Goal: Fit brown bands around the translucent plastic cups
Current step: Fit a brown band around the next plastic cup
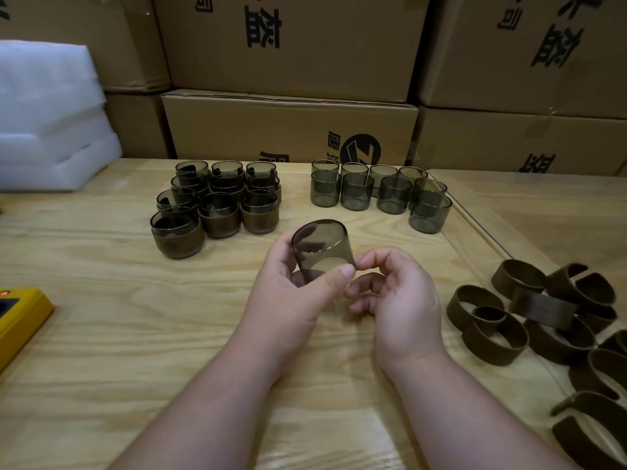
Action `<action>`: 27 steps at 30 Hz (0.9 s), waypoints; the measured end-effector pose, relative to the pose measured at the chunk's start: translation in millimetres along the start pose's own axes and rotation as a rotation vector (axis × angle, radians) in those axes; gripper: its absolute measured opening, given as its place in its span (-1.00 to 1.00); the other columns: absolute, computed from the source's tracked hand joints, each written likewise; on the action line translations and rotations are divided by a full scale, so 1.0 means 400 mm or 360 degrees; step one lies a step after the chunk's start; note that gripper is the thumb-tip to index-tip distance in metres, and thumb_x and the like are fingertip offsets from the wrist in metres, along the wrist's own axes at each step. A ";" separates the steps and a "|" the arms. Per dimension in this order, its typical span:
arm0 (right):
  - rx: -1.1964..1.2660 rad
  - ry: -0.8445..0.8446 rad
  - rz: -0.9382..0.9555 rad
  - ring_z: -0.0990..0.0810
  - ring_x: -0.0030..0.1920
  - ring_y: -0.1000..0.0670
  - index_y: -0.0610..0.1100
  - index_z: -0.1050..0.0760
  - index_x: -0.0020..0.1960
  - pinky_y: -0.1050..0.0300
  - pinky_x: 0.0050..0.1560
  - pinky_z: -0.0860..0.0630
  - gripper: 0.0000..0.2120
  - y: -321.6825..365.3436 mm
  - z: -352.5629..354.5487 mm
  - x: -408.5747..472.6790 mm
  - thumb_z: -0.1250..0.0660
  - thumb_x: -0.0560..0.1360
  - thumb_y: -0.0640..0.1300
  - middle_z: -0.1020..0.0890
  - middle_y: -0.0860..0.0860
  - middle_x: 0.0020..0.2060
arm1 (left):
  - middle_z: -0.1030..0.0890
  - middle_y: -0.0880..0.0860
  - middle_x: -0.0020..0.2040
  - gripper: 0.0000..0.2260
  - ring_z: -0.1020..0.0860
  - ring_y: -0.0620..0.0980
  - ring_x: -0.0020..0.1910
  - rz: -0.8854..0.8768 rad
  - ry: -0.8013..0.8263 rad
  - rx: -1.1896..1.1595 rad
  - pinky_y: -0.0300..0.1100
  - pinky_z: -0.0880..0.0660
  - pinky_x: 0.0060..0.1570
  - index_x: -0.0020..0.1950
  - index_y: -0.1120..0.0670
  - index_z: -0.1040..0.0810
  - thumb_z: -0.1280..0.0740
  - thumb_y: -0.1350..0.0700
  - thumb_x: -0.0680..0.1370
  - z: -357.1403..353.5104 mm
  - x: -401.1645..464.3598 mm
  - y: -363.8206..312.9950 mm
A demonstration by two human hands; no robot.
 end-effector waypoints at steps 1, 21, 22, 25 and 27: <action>0.0006 -0.0023 -0.0004 -0.59 -0.38 -0.03 -0.08 -0.59 -0.24 0.13 -0.47 -0.46 -0.57 0.001 0.000 0.001 -0.05 0.63 -0.32 -0.67 0.03 -0.25 | -0.73 -0.05 0.08 -0.47 -0.70 -0.16 -0.06 -0.0013 0.0007 -0.0006 -0.33 -0.57 -0.13 0.33 0.04 -0.52 -0.59 0.29 0.42 -0.001 -0.001 -0.002; 0.0211 0.0363 -0.0019 -0.70 0.13 -0.13 -0.11 -0.56 0.28 -0.03 0.02 -0.69 -0.54 0.006 -0.037 -0.015 -0.27 0.38 -0.22 -0.72 -0.09 0.08 | -0.69 -0.16 0.17 -0.39 -0.66 -0.11 0.15 -0.0203 0.0095 0.0399 -0.19 -0.61 0.06 0.19 -0.42 -0.55 -0.56 0.07 0.25 -0.020 -0.003 0.001; 0.0162 0.0368 0.0014 -0.70 0.12 -0.07 -0.08 -0.56 0.26 0.07 0.01 -0.67 -0.54 0.003 -0.036 -0.013 -0.28 0.37 -0.23 -0.73 -0.04 0.07 | -0.69 -0.16 0.17 -0.38 -0.66 -0.11 0.16 -0.0201 0.0086 0.0401 -0.19 -0.61 0.05 0.21 -0.39 -0.55 -0.55 0.13 0.27 -0.018 -0.001 0.003; -0.0024 0.0399 0.0117 -0.69 0.14 0.03 -0.04 -0.54 0.29 0.02 0.15 -0.64 -0.51 0.005 -0.038 -0.014 -0.35 0.35 -0.19 -0.71 -0.01 0.11 | -0.69 -0.12 0.19 -0.37 -0.67 -0.07 0.17 -0.0192 0.0081 0.0390 -0.13 -0.63 0.11 0.28 -0.27 -0.55 -0.52 0.26 0.33 -0.013 0.001 0.007; -0.0091 0.0409 0.0145 -0.69 0.11 0.04 -0.06 -0.51 0.32 -0.03 0.20 -0.63 -0.46 0.004 -0.044 -0.018 -0.43 0.34 -0.17 -0.70 -0.01 0.13 | -0.70 -0.07 0.19 -0.37 -0.69 -0.02 0.15 -0.0172 0.0091 0.0370 -0.06 -0.63 0.16 0.28 -0.26 -0.55 -0.55 0.28 0.35 -0.013 0.001 0.007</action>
Point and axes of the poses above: each hand's wrist, its own x-axis towards the middle knuckle, its own z-axis out of the back of the hand, y = z × x, the point moved 3 cm from there along x, towards the middle knuckle
